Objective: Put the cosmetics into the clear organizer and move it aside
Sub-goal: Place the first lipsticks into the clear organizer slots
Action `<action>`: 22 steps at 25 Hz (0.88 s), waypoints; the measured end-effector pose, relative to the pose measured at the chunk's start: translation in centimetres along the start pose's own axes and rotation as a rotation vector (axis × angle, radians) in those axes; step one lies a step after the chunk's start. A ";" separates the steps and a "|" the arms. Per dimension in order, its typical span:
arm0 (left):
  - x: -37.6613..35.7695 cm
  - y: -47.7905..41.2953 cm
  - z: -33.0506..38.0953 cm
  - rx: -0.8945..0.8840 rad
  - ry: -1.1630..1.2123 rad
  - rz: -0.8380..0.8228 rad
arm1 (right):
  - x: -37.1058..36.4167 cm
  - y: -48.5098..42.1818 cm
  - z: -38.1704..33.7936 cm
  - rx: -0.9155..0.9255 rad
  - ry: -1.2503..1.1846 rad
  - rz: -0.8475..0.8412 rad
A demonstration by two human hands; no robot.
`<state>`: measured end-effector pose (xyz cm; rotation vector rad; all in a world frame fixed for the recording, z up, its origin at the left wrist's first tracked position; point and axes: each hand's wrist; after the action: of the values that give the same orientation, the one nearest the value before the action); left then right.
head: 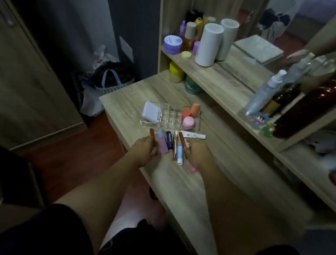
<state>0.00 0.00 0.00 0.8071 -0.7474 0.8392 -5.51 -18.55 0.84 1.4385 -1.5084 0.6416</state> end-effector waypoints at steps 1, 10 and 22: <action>0.0 -0.7 -0.2 0.015 0.021 0.011 | 0.0 -1.1 0.2 -0.044 -0.005 -0.025; -0.6 -7.3 -2.0 0.392 0.229 0.093 | -0.9 -5.7 0.8 -0.146 0.052 -0.005; 0.9 -8.3 -1.3 0.390 0.466 0.133 | 0.6 -7.1 -0.1 -0.131 -0.338 0.019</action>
<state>7.83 -2.14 -2.41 0.8653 -0.2251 1.2631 1.42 -20.04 -0.17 1.4846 -1.7904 0.3128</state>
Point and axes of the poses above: each hand's wrist, its own y-axis away from the middle knuckle, its own x-axis out of the back of the hand, z = x × y, and after that the axes turned 3 degrees about x, right-handed
